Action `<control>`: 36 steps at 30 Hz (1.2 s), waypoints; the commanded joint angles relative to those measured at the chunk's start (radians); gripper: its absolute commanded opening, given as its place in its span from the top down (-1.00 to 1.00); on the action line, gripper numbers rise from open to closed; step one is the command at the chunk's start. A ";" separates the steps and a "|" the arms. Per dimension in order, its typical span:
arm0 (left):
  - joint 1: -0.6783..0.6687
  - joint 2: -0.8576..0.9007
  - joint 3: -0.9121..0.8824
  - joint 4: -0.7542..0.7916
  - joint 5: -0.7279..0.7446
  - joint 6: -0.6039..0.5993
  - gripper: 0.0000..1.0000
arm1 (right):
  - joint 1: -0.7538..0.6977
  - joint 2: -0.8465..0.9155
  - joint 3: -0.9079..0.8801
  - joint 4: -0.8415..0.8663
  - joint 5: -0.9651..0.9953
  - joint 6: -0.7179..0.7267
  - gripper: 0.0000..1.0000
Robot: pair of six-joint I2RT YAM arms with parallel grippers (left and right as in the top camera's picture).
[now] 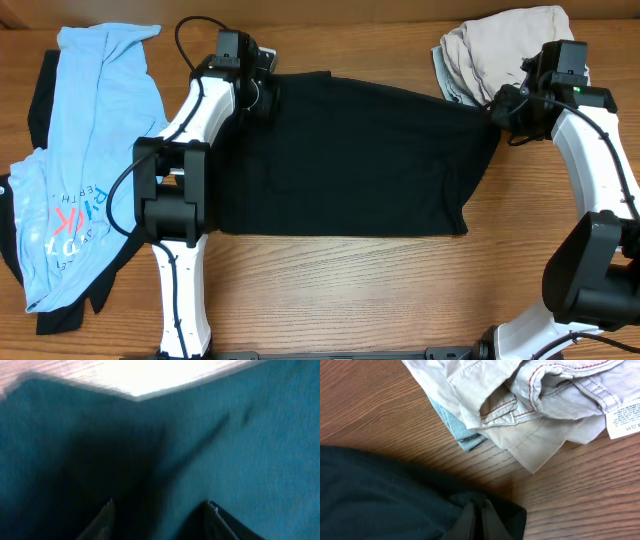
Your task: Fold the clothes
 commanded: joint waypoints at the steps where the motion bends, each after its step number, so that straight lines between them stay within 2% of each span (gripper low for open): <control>1: -0.016 0.020 -0.021 -0.142 -0.025 0.002 -0.21 | -0.002 -0.010 0.011 0.000 0.017 -0.008 0.93; 6: -0.026 0.020 -0.021 -0.385 -0.025 -0.018 -0.24 | -0.002 -0.010 0.011 -0.004 0.017 -0.008 0.92; 10: -0.023 0.019 -0.019 -0.522 -0.025 -0.036 -0.21 | -0.002 -0.010 0.011 -0.004 0.017 -0.008 0.92; 13: -0.023 0.019 0.012 -0.610 -0.025 -0.036 -0.10 | -0.002 -0.010 0.011 -0.005 0.017 -0.008 0.92; 20: -0.026 0.019 0.301 -0.778 -0.024 -0.034 -0.07 | -0.002 -0.010 0.011 -0.008 0.017 -0.008 0.92; 24: -0.032 0.019 0.485 -0.779 -0.006 0.020 -0.18 | -0.002 -0.010 0.011 -0.011 0.017 -0.008 0.92; 26: -0.036 0.019 0.529 -0.743 -0.001 0.064 -0.31 | -0.002 -0.010 0.011 -0.011 0.017 -0.008 0.92; 28: -0.039 0.020 0.533 -0.697 0.016 0.128 -0.41 | -0.002 -0.010 0.011 -0.010 0.017 -0.008 0.92; 36: -0.060 0.094 0.496 -0.624 0.158 0.389 -0.47 | -0.002 -0.010 0.011 -0.011 0.017 -0.008 0.92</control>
